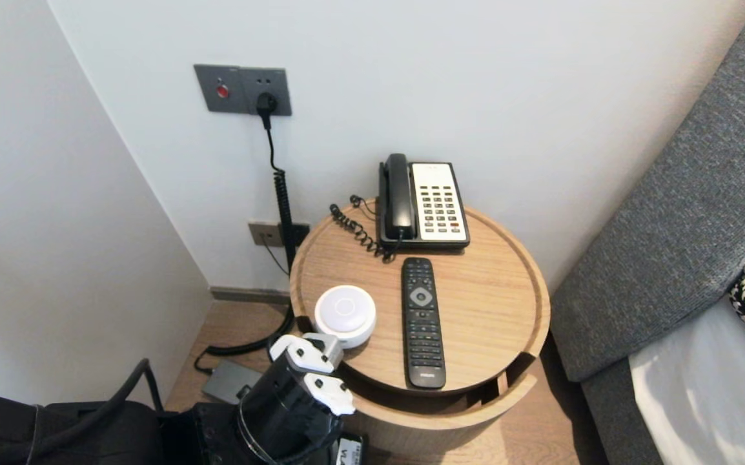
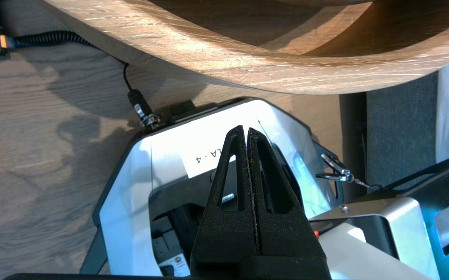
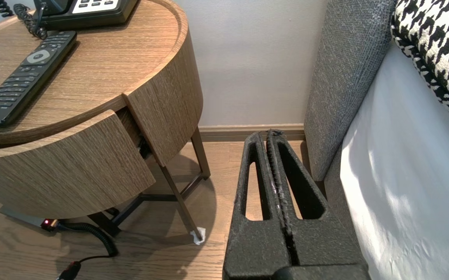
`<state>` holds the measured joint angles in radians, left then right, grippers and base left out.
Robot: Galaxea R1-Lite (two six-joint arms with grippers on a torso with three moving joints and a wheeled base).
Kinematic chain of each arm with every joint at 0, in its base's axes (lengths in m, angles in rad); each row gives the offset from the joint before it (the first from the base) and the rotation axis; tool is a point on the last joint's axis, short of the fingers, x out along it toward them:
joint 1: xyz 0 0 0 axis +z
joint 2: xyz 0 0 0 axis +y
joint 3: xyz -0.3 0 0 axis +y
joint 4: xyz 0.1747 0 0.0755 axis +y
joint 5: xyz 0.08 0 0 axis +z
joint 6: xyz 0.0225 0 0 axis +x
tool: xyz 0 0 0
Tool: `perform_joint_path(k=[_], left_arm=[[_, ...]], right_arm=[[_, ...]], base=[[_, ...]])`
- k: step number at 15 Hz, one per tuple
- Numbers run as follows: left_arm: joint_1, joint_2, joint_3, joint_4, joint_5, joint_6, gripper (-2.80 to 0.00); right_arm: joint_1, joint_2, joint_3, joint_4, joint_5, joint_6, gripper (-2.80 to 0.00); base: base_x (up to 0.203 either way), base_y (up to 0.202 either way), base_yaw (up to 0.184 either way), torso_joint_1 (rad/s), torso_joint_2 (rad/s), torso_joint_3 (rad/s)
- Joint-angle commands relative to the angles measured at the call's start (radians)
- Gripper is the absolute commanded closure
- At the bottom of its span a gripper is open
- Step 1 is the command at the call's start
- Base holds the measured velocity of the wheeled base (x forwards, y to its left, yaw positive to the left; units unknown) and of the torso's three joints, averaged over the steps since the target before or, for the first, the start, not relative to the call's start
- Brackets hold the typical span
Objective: Close the nightstand drawer
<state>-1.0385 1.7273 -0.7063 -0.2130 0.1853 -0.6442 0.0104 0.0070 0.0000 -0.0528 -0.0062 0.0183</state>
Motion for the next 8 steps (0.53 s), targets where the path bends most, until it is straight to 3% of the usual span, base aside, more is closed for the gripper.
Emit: perform_joint_path(k=[1,8], left_arm=[[0.003,0.017,-0.015,-0.003,0.004,-0.001,0.0],[0.011,0.022,-0.05,-0.003,0.017,0.006,0.0]], right_arm=[[0.0,0.001,0.026,-0.001,0.0,0.0,0.0],[0.0,0.001,0.026,-0.001,0.0,0.0,0.0]], base=[[0.0,0.0,0.0,0.0,0.0,0.0],[0.0,0.0,0.0,0.0,0.0,0.0]])
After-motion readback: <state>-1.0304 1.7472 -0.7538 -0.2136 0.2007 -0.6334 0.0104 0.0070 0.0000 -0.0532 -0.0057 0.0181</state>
